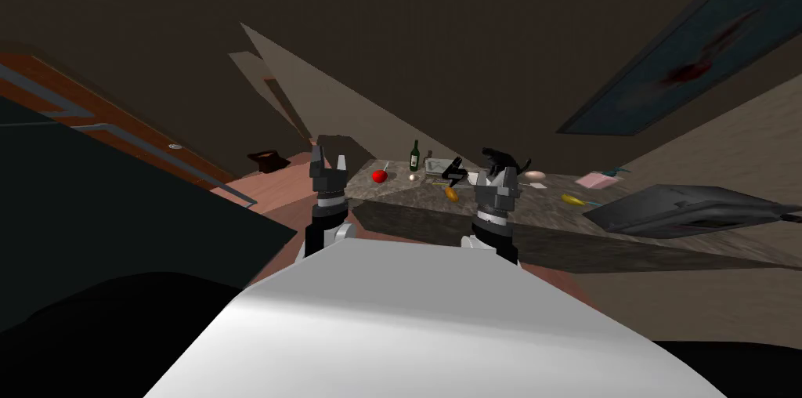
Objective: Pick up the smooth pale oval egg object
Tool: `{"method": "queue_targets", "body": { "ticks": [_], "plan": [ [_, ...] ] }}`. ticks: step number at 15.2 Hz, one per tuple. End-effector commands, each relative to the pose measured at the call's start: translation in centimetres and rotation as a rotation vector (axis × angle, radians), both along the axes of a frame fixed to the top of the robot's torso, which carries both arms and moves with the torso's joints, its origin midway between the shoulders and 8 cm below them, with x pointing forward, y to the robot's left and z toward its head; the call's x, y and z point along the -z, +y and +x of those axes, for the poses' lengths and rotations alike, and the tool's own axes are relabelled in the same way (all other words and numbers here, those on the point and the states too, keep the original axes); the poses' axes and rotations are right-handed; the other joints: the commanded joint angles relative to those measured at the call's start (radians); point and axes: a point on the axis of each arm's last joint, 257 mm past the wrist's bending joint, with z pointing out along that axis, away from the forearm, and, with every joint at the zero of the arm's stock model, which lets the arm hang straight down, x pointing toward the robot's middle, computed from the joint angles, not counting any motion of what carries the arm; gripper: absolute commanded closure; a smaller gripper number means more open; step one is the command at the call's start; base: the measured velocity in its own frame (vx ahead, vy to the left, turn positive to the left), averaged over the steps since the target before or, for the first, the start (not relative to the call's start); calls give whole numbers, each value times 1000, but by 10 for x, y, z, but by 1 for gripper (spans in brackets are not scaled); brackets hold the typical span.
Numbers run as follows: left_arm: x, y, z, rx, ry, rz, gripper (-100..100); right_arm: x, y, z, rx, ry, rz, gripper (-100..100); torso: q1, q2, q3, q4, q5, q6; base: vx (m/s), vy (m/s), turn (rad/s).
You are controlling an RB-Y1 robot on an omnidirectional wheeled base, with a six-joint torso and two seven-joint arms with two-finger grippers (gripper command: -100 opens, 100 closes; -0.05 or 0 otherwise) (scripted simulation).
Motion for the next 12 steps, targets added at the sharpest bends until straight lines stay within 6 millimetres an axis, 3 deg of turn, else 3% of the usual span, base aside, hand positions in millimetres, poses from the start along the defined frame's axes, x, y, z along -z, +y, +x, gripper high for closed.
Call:
{"method": "queue_targets", "body": {
  "ticks": [1,8,12],
  "plan": [
    [0,0,0,0,0,0,0,4,4,3,-12,16,-35,-100,0,0,0,0,0,0,-2,6,39],
    [0,0,0,0,0,0,0,28,16,16,-46,98,-179,-100,1,0,0,0,0,0,-6,22,94],
    [0,0,0,0,0,0,0,60,23,28,-62,188,-321,-100,2,0,0,0,0,0,-7,37,154]
  ]
}}
